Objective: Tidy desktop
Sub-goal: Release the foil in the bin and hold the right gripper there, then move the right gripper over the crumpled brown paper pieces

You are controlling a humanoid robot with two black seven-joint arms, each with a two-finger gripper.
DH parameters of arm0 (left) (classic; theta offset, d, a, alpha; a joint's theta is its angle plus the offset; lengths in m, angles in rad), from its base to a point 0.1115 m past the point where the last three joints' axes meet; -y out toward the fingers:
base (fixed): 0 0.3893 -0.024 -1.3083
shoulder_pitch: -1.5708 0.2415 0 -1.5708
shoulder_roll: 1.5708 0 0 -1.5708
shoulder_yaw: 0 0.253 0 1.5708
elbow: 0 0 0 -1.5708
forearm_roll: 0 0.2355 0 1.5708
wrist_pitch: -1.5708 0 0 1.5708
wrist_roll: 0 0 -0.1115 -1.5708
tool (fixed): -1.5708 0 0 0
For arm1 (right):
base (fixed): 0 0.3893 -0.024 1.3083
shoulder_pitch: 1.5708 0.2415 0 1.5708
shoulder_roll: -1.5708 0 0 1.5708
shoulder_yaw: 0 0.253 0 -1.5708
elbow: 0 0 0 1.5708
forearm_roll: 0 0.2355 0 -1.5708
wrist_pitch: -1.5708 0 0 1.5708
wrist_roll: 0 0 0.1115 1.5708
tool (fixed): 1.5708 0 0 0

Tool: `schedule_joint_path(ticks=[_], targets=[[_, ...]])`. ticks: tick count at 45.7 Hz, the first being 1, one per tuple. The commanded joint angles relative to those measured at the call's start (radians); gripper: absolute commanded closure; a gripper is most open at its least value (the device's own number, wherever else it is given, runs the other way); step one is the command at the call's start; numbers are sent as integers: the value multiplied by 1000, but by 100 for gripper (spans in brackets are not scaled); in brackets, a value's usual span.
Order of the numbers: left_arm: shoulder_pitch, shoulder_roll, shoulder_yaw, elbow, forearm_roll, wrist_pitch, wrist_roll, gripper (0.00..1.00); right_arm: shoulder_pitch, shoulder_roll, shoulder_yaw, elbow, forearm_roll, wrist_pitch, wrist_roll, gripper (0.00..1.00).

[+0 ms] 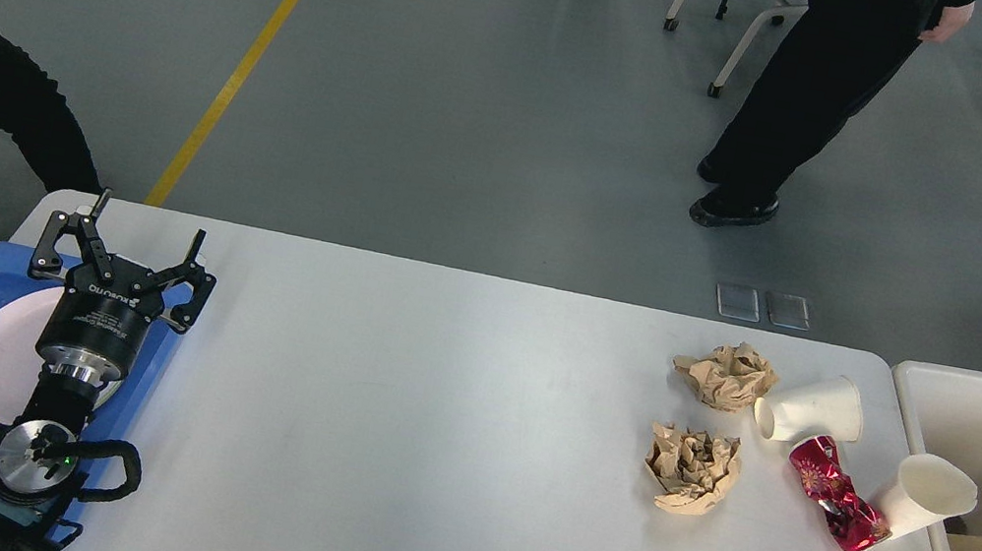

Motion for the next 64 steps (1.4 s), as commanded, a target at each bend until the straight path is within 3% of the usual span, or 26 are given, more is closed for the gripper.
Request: schedule_joint_path(ticks=[1,7,18,28,41,47,51,54,64], targets=[[0,0,0,0,0,0,1,4,6,-2,4,14,-2,7,-1,0],[0,0,0,0,0,0,-1,4,53,-63,8,91,-2,10,-9,0],[0,0,1,0,0,0,1,4,221,-283,7,387,-5,16,-26,0],[-1,-2,1,0,0,0,1,4,515,-410,-136,652,-20,96,-79,0],[-1,0,0,0,0,0,1,4,1067,-232,-576,905,-20,323,-81,0],[0,-2,0,0,0,-2,1,4,1245,-76,-688,970,-19,555,-81,0],[0,-2,0,0,0,0,1,4,1362,-27,-688,1016,-17,743,-81,0],[0,0,1,0,0,0,-1,4,1467,1,-688,1089,-20,828,-79,0],[-1,0,0,0,0,0,-1,4,1782,22,-688,1401,-16,859,-81,0]])
